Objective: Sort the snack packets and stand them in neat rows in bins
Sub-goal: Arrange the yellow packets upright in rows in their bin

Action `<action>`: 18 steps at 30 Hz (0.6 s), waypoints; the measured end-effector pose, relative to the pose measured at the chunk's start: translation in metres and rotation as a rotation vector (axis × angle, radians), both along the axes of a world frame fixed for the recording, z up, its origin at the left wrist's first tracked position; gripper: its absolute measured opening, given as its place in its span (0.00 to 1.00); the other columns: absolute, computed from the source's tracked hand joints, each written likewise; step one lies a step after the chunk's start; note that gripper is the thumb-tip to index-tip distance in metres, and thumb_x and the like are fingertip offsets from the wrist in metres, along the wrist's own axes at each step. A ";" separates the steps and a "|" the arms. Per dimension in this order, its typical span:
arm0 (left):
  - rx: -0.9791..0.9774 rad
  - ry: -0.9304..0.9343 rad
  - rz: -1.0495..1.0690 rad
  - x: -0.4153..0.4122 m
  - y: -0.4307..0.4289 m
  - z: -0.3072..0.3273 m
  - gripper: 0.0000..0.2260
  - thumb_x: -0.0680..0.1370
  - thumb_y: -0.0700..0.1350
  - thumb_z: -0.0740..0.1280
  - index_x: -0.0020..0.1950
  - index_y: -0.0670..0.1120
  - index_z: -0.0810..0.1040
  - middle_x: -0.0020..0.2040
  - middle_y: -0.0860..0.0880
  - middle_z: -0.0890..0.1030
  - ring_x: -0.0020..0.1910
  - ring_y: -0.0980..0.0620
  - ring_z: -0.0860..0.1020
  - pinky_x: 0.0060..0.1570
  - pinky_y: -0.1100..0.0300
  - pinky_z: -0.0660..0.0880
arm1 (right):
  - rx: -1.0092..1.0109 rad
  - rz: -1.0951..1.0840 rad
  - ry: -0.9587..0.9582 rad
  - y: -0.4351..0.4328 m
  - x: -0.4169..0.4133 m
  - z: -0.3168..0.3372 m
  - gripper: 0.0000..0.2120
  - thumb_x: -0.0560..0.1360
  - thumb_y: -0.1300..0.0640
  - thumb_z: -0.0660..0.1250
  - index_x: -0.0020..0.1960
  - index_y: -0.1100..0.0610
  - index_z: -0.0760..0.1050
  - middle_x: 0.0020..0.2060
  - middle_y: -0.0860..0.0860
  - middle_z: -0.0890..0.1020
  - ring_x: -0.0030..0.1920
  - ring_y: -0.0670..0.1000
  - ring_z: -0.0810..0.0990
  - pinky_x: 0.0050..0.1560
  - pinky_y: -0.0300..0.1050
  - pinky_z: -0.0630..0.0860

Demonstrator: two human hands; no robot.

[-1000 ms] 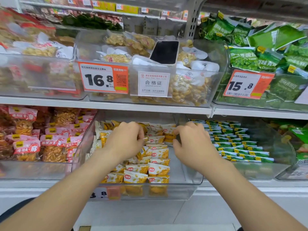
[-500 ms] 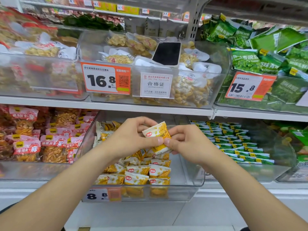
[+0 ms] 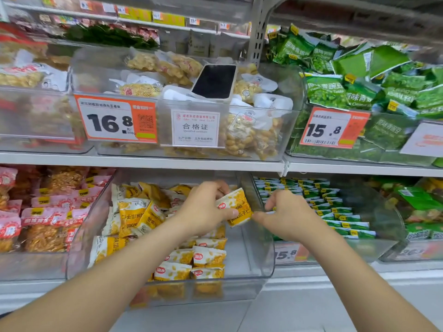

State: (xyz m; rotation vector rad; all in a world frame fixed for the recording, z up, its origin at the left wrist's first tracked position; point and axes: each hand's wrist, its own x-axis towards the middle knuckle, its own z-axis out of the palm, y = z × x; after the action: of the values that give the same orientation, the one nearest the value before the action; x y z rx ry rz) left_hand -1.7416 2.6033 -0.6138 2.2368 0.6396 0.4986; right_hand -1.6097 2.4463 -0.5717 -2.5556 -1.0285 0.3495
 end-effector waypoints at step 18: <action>0.656 0.566 0.301 0.073 0.020 -0.030 0.22 0.71 0.59 0.79 0.62 0.54 0.82 0.66 0.46 0.75 0.68 0.42 0.69 0.62 0.48 0.65 | 0.014 0.048 0.058 0.007 0.013 -0.010 0.18 0.77 0.44 0.72 0.40 0.56 0.70 0.32 0.54 0.73 0.32 0.54 0.72 0.35 0.46 0.67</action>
State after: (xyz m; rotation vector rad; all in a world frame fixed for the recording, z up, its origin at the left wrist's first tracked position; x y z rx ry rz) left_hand -1.6683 2.6235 -0.6441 2.9551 1.2588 0.2221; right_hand -1.5964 2.4533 -0.5818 -2.4970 -1.0683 0.4257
